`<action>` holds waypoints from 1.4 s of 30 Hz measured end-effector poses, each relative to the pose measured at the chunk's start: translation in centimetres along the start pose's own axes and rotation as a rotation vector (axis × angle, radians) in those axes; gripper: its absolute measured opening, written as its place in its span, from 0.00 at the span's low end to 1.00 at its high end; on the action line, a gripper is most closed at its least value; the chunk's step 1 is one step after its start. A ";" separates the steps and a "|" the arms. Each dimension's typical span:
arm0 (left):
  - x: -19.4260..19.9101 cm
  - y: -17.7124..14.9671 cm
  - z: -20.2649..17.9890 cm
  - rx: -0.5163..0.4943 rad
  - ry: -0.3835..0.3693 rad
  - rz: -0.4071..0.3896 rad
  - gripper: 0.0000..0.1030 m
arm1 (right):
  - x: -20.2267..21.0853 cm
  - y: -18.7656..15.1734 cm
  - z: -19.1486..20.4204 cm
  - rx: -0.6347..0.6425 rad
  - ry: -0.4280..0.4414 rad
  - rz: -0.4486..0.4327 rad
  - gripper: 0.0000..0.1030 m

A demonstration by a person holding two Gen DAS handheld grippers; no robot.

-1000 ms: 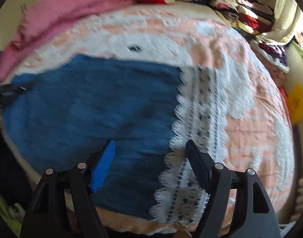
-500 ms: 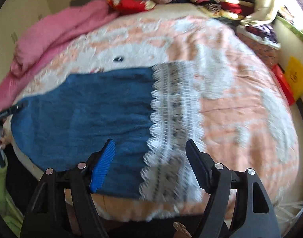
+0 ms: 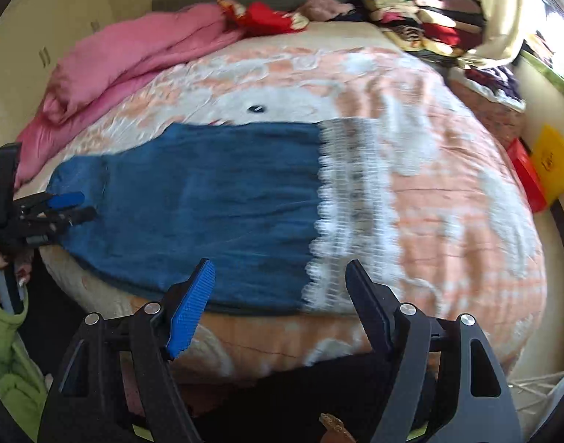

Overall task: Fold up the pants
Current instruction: 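Open and lift both tools away from the flattened pants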

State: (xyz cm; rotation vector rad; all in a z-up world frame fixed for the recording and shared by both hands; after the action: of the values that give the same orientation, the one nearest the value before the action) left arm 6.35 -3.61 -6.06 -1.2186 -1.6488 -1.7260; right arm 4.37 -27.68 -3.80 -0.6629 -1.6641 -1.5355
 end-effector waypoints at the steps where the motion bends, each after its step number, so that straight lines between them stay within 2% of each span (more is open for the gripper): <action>1: -0.5 -0.5 -0.3 -0.012 0.006 0.022 0.59 | -0.5 0.3 0.6 0.015 0.009 0.008 0.70; 5: -1.6 -2.2 -2.3 -0.088 0.033 0.066 0.66 | -2.8 2.0 3.3 0.091 0.005 0.026 0.70; 7: -1.6 -2.8 -2.9 -0.101 0.012 0.076 0.66 | -3.6 2.8 3.7 0.102 -0.002 0.027 0.70; 10: -1.6 -3.2 -3.2 -0.113 0.011 0.076 0.66 | -5.2 3.6 4.2 0.123 -0.072 0.049 0.70; 14: -1.5 -3.2 -3.1 -0.106 -0.007 0.075 0.66 | -7.4 1.9 3.7 0.176 -0.171 0.171 0.70; 20: -1.5 -2.9 -2.9 -0.098 -0.021 0.074 0.67 | -6.0 -0.9 1.5 0.163 -0.201 0.204 0.70; 22: -1.5 -2.9 -2.7 -0.095 -0.027 0.072 0.68 | -5.7 -1.4 0.5 0.123 -0.177 0.199 0.70; 28: -1.4 -2.8 -2.5 -0.091 -0.034 0.069 0.68 | -5.4 -1.6 0.1 0.108 -0.176 0.192 0.70; 31: -0.6 -2.6 -2.9 -0.084 -0.078 0.049 0.68 | -5.0 -1.6 -0.1 0.103 -0.170 0.193 0.70; 34: 0.2 -2.4 -3.7 -0.107 -0.085 0.026 0.68 | -4.1 -1.9 -0.3 0.072 -0.149 0.183 0.70; 38: 1.3 -1.8 -4.4 -0.123 -0.095 -0.006 0.73 | -1.3 -1.9 -1.1 -0.006 -0.075 0.107 0.71; 42: 2.0 -1.2 -5.0 -0.130 -0.101 -0.026 0.77 | 1.2 -1.8 -2.1 -0.067 -0.046 0.043 0.72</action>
State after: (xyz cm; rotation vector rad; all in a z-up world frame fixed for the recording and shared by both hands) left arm 2.93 -7.64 -4.54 -1.3704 -1.6375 -1.8393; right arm 2.60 -30.15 -3.94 -0.7699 -1.6276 -1.5613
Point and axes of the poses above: each gripper's, at about its wrist camera, not at the fingertips, and x roughly against the way its jaws point, z to its left, y to its top, the point moved 2 cm from there along -x, roughly the way its jaws point, and after that the axes turned 5 degrees about -y, right-handed, at the moved point
